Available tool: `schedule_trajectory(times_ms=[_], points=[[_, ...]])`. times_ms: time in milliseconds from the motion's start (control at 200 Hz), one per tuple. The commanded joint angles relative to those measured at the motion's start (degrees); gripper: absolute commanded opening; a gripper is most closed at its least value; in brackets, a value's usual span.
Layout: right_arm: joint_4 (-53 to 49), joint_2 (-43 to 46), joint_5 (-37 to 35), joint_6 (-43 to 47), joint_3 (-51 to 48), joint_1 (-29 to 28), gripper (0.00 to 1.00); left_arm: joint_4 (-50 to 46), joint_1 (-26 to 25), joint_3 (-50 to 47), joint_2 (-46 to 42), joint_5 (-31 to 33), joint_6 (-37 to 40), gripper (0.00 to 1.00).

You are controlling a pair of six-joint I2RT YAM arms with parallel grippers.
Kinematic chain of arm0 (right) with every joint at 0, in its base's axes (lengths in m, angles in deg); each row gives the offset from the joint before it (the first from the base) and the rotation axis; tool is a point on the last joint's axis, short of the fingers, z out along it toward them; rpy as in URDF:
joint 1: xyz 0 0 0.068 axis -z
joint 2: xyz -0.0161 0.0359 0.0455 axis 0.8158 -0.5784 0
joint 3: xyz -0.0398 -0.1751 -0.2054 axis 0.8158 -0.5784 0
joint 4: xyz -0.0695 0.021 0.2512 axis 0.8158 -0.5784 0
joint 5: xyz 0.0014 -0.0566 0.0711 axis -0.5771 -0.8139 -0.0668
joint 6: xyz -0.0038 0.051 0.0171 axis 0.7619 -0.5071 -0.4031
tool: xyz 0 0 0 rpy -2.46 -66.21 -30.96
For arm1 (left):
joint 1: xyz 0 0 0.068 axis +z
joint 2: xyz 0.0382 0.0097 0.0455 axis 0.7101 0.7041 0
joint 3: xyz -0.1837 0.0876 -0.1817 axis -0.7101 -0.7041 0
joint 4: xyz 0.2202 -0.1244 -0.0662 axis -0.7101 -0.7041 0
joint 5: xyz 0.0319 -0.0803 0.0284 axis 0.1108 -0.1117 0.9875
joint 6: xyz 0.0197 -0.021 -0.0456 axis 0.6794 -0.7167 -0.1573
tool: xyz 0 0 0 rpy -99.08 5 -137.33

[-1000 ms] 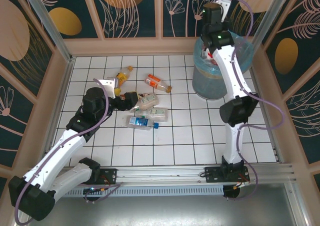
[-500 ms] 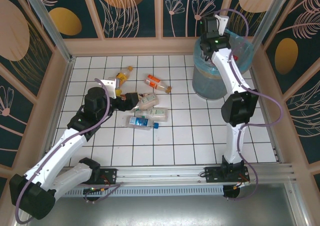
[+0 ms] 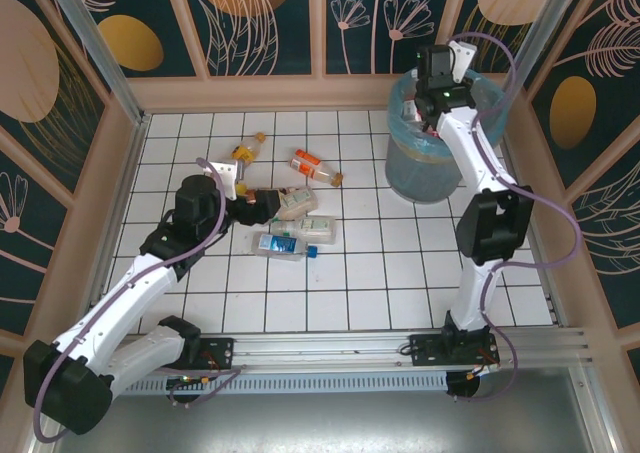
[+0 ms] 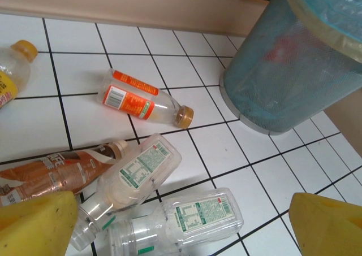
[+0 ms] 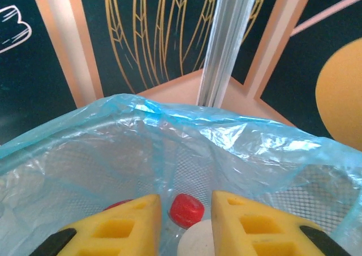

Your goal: Put the plastic bottles in the bin

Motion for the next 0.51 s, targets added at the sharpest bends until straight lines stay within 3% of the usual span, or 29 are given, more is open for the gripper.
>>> schedule_trajectory(times_ms=[0, 165, 320, 500], points=[[-7.7, 5.9, 2.3, -6.4, -6.6, 1.0, 0.29, 2.4, -0.2, -0.5, 0.3, -1.6, 0.5, 0.96], [-1.6, 12.9, 5.6, -6.8, -16.0, 2.2, 0.28, 2.1, -0.2, -0.7, -0.1, -1.3, 0.8, 0.96], [0.2, 13.4, 7.4, -5.8, -14.9, 3.7, 0.29, 2.2, -0.2, -0.5, 0.0, -1.5, 0.5, 0.96], [0.8, 13.4, 9.7, -6.1, -9.3, 3.7, 0.43, 1.8, -0.2, 0.1, 0.0, -0.6, 0.5, 0.96]])
